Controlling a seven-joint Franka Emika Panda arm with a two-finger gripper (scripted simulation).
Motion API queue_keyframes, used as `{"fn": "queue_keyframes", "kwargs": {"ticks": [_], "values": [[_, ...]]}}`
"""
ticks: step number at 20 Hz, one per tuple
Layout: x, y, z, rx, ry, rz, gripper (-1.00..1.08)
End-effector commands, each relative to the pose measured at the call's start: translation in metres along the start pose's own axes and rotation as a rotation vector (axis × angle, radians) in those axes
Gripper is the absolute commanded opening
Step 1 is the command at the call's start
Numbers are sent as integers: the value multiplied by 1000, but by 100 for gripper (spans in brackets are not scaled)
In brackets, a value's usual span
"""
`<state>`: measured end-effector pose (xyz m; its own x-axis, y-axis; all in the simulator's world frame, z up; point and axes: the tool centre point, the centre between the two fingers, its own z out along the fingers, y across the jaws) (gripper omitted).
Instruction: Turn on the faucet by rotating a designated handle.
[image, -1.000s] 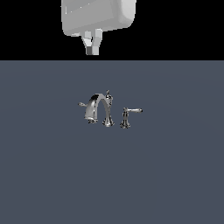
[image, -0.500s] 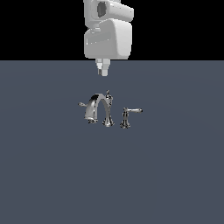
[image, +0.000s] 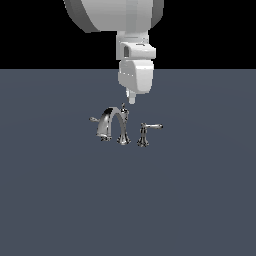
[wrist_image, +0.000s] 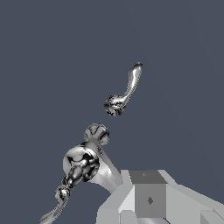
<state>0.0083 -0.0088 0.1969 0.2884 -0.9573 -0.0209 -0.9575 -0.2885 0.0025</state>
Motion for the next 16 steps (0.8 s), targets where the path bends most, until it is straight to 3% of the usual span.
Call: {"fn": "queue_keyframes", "kwargs": {"ticks": [1, 16], "values": [[17, -8, 16, 1, 5, 78, -100], [108, -29, 91, 7, 20, 467, -100]]}}
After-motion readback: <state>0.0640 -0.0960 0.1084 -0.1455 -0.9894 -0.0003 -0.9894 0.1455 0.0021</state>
